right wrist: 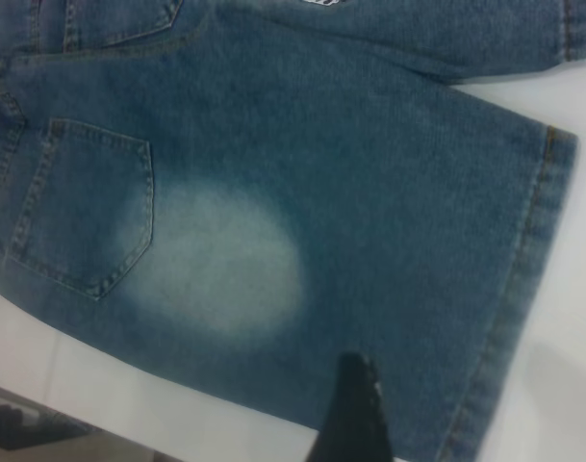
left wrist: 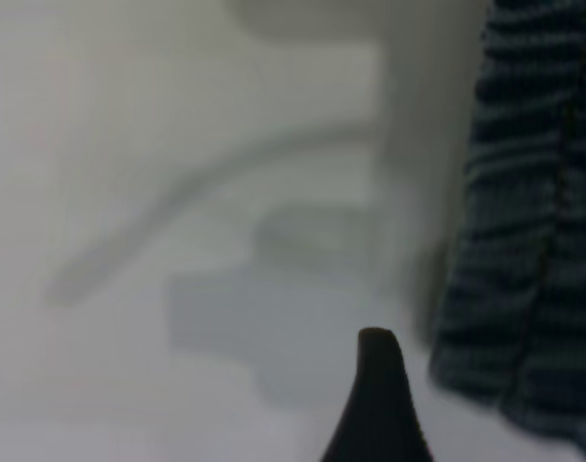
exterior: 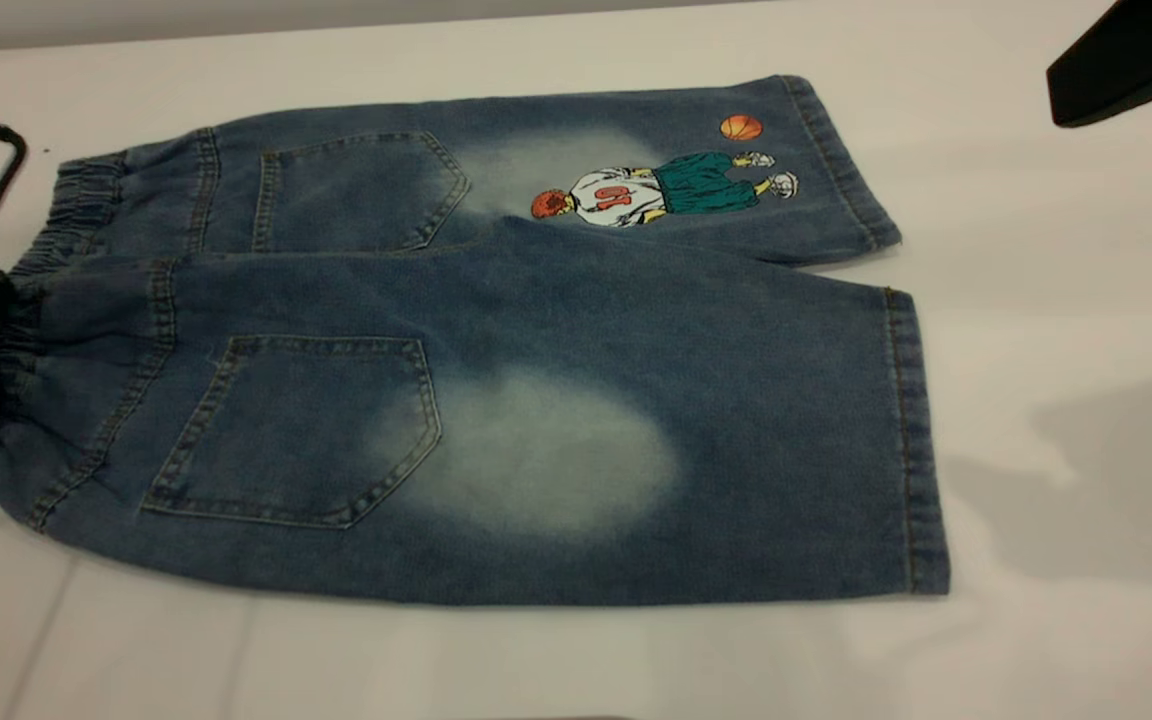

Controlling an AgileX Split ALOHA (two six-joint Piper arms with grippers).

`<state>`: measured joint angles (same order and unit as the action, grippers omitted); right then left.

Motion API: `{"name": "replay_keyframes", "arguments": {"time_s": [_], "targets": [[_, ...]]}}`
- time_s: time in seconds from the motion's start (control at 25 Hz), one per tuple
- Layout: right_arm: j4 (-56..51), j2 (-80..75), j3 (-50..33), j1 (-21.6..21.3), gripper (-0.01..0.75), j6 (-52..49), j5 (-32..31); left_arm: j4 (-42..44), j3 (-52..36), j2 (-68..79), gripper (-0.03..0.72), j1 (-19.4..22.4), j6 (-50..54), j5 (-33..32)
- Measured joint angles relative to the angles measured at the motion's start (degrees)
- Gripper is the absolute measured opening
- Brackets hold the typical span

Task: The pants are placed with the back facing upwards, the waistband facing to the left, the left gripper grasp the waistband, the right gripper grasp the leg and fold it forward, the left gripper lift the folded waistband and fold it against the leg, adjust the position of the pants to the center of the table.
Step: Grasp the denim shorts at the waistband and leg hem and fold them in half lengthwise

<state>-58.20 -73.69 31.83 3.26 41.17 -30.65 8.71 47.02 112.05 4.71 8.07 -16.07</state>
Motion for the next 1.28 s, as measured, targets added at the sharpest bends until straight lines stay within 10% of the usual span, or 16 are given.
{"name": "replay_keyframes", "arguments": {"time_s": [0.4, 0.64, 1.28], "targets": [[-0.2, 0.0, 0.0, 0.0, 0.507, 0.0, -0.2, -2.3, 0.4, 3.9, 0.461, -2.6, -1.0, 4.1], [-0.7, -0.6, -1.4, 0.0, 0.507, -0.8, -2.4, -3.8, 0.6, 3.9, 0.100, -3.5, 0.8, 6.0], [-33.3, -30.8, -6.4, 13.1, 0.507, 21.8, 4.6, -3.6, 1.5, -2.5, 0.083, -5.0, 1.9, 6.4]]}}
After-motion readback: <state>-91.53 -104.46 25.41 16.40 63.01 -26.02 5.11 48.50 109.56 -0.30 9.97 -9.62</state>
